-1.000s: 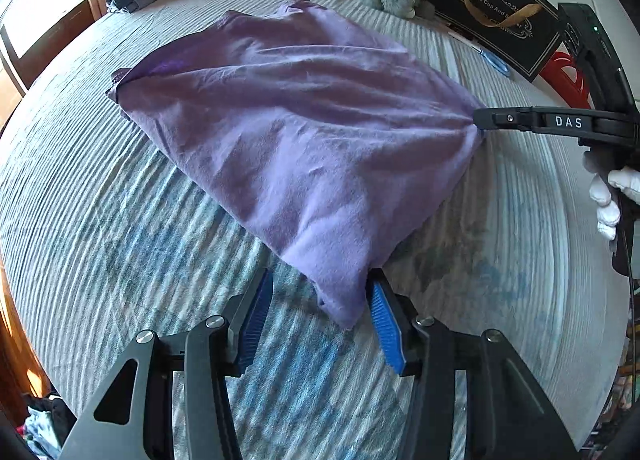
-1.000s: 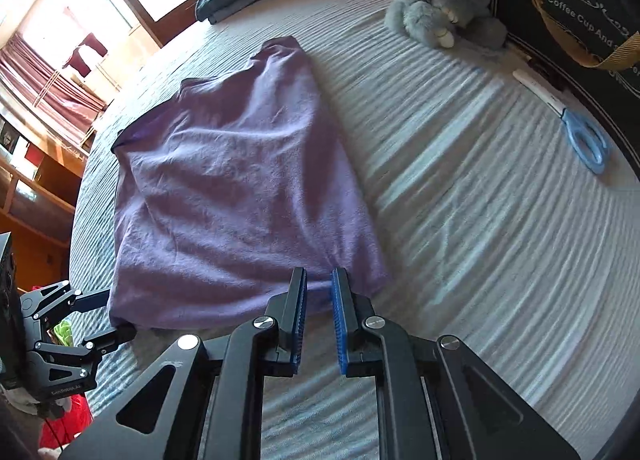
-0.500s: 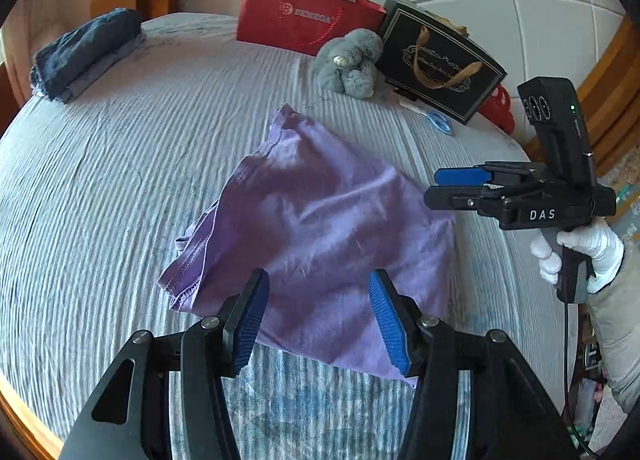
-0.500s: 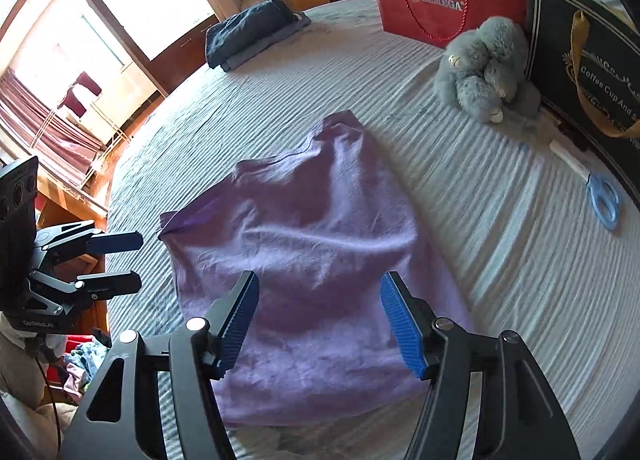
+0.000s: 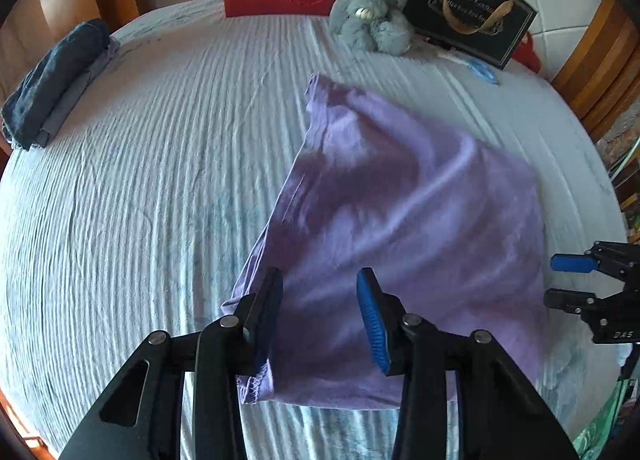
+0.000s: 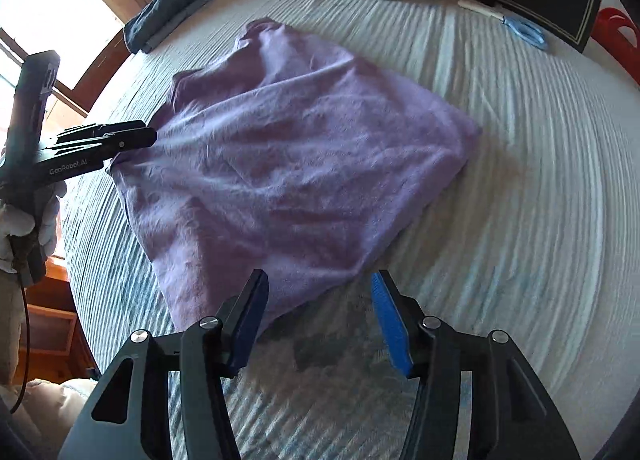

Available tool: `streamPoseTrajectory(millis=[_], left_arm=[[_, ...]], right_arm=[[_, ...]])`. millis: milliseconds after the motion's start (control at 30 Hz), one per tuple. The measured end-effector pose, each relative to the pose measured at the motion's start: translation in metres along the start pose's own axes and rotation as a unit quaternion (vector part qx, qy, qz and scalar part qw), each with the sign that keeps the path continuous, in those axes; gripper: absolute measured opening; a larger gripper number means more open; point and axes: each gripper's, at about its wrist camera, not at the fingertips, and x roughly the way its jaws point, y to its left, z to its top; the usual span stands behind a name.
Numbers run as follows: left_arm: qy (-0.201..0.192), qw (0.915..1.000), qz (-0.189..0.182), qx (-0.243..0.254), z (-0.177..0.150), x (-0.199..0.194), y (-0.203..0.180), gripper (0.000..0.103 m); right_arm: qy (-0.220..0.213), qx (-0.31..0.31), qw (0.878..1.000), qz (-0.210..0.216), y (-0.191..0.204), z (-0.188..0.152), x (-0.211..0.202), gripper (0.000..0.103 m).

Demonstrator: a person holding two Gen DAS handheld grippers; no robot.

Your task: Fold clothes

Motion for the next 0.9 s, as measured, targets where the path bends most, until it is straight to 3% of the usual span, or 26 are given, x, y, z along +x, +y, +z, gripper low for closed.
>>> streamPoseTrajectory(millis=[100,200,267,300,333,400,467,600,667,733,800,833,900], left_arm=[[-0.020,0.9993,-0.024,0.019,0.029,-0.006,-0.006,0.049],[-0.012,0.9988,-0.015,0.044,0.066,0.021,-0.005,0.049],[0.004,0.9973,-0.014,0.071,0.087,0.046,-0.007,0.038],[0.014,0.9960,-0.012,0.088,0.096,0.059,-0.009,0.020],[0.023,0.9942,0.000,0.105,0.097,0.069,-0.007,0.011],[0.041,0.9893,0.024,0.138,0.100,0.089,-0.005,0.010],[0.038,0.9848,0.035,0.166,0.101,0.100,0.001,0.014],[0.037,0.9836,0.046,0.170,0.104,0.095,0.022,0.025],[0.034,0.9881,-0.006,0.150,0.095,0.074,0.034,0.031],[0.027,0.9890,-0.044,0.139,0.080,0.052,0.044,0.066],[0.020,0.9901,-0.065,0.123,0.057,0.034,0.052,0.072],[0.025,0.9899,-0.071,0.120,0.047,0.029,0.053,0.073],[0.024,0.9906,-0.068,0.116,0.030,0.026,0.054,0.073]], right_arm=[[-0.022,0.037,0.999,0.007,0.010,-0.005,-0.002,0.061],[-0.028,0.072,0.997,0.016,0.025,-0.012,0.005,0.063],[-0.032,0.095,0.995,0.022,0.034,-0.016,0.010,0.060],[-0.034,0.106,0.993,0.025,0.039,-0.018,0.012,0.051],[-0.036,0.118,0.992,0.028,0.044,-0.020,0.015,0.049],[-0.040,0.141,0.989,0.034,0.054,-0.024,0.019,0.046],[-0.045,0.171,0.984,0.027,0.058,-0.030,0.021,0.035],[-0.056,0.238,0.970,0.002,0.054,-0.044,0.015,0.031],[-0.066,0.248,0.967,-0.011,0.053,-0.050,0.005,0.033],[-0.084,0.256,0.963,-0.020,0.049,-0.056,-0.006,0.035],[-0.107,0.268,0.957,-0.025,0.042,-0.059,-0.016,0.052],[-0.119,0.275,0.954,-0.028,0.038,-0.063,-0.018,0.066],[-0.133,0.284,0.949,-0.028,0.030,-0.063,-0.022,0.067]])
